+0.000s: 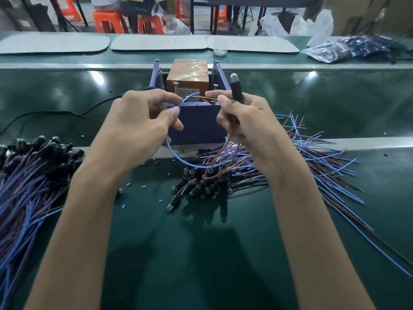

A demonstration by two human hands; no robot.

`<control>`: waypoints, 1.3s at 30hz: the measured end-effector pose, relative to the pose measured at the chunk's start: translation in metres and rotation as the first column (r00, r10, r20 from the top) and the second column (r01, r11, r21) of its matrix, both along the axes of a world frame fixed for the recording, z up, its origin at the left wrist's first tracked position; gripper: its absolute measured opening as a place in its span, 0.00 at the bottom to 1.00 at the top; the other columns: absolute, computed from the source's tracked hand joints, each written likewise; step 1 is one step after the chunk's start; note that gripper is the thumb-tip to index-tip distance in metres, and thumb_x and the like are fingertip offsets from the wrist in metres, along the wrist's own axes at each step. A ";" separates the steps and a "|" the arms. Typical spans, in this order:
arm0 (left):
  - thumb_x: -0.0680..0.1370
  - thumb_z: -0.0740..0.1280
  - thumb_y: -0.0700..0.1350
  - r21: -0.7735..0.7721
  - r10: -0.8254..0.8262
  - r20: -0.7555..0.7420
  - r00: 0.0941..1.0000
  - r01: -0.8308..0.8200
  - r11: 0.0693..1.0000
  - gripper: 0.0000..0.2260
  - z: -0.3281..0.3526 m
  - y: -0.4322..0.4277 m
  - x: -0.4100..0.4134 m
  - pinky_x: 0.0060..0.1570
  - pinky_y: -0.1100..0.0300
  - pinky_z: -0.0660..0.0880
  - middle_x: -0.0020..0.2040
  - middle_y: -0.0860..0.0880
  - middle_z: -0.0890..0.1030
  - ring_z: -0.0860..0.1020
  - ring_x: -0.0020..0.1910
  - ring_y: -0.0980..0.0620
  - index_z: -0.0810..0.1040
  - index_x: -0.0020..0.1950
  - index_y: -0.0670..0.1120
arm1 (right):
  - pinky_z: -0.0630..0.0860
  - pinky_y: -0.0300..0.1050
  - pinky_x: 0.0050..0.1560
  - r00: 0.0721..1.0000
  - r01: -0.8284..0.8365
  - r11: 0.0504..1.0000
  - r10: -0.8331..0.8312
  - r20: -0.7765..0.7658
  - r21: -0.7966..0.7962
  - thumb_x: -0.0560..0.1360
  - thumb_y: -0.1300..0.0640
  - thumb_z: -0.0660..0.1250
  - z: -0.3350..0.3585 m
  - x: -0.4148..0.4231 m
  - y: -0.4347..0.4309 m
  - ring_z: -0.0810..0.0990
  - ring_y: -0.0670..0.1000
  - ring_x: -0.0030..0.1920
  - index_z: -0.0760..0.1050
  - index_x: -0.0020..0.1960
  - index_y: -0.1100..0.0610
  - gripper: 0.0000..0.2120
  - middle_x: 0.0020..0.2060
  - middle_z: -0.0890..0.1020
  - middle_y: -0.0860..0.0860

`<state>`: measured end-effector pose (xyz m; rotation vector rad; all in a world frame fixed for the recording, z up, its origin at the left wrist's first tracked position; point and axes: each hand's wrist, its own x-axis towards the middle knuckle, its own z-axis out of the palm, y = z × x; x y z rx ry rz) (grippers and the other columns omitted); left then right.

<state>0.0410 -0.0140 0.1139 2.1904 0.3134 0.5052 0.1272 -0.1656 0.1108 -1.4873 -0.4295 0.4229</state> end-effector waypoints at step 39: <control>0.80 0.64 0.39 -0.067 -0.062 -0.019 0.998 0.061 0.996 0.14 -0.011 -0.020 0.010 0.40 0.68 0.77 0.40 0.55 0.83 0.82 0.29 0.57 0.73 0.65 0.50 | 0.57 0.33 0.21 0.996 0.079 0.997 -0.079 -0.029 0.023 0.76 0.67 0.59 -0.002 0.008 0.001 0.63 0.45 0.23 0.77 0.55 0.58 0.13 0.29 0.82 0.49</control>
